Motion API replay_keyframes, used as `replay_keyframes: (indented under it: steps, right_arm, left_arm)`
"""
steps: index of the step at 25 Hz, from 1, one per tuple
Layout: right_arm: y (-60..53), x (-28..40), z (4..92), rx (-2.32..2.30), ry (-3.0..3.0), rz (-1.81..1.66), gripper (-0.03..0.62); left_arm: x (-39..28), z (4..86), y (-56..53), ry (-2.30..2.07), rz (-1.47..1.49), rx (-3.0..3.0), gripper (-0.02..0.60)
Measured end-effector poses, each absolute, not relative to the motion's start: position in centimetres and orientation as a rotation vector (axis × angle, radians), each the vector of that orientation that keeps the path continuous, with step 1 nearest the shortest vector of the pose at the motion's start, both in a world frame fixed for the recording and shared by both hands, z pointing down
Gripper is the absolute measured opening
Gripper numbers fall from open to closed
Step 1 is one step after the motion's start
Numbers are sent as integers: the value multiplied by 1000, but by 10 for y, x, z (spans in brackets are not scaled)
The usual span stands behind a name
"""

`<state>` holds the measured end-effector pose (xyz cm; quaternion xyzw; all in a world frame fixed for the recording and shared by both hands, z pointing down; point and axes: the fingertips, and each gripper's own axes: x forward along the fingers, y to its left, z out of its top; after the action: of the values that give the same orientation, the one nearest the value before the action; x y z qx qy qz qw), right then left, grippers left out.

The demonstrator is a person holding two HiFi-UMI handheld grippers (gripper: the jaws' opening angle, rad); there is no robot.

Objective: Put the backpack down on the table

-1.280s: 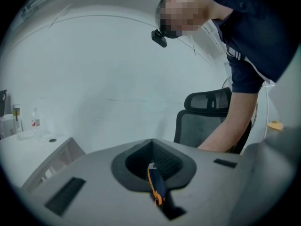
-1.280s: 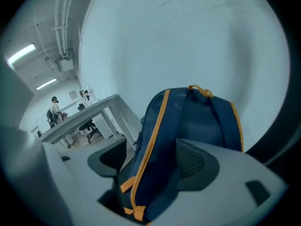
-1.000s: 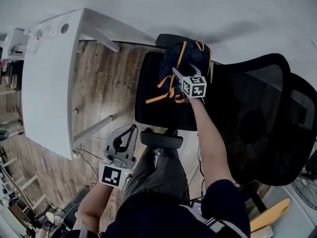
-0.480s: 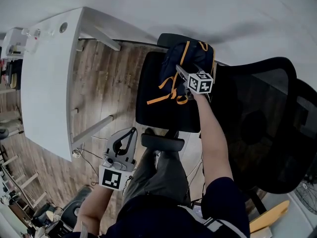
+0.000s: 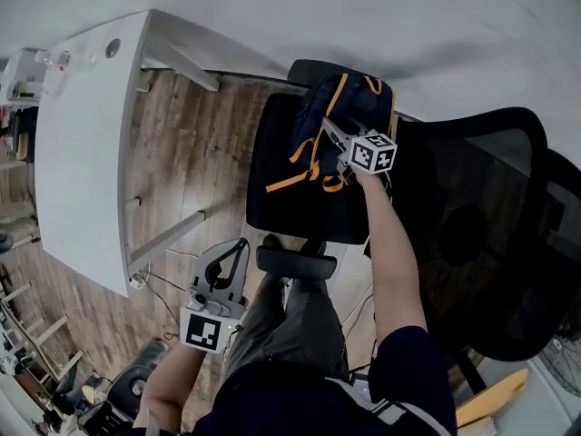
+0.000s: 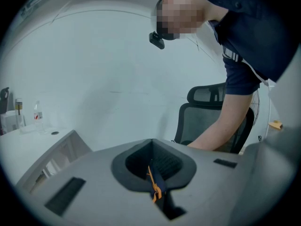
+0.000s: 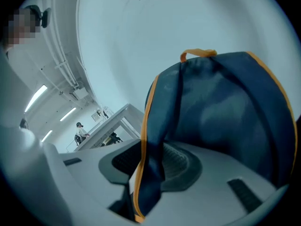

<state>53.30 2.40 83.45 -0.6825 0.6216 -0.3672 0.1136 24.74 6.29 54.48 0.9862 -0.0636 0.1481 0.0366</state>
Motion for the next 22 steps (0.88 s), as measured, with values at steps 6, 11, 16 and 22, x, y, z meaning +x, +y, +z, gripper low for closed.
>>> replay_keyframes:
  steps: [6, 11, 16, 22]
  right_arm:
    - [18, 545, 839, -1940, 1727, -1021, 141]
    - [9, 540, 834, -1958, 1846, -975, 49]
    - [10, 535, 825, -2020, 1892, -953, 31]
    - [13, 528, 798, -2123, 2016, -849, 29]
  left_arm:
    - [247, 550, 68, -183, 464, 3021, 3]
    - [243, 556, 71, -177, 493, 3030, 3]
    - [239, 559, 70, -192, 507, 3020, 3]
    - [240, 555, 71, -203, 493, 3028, 3]
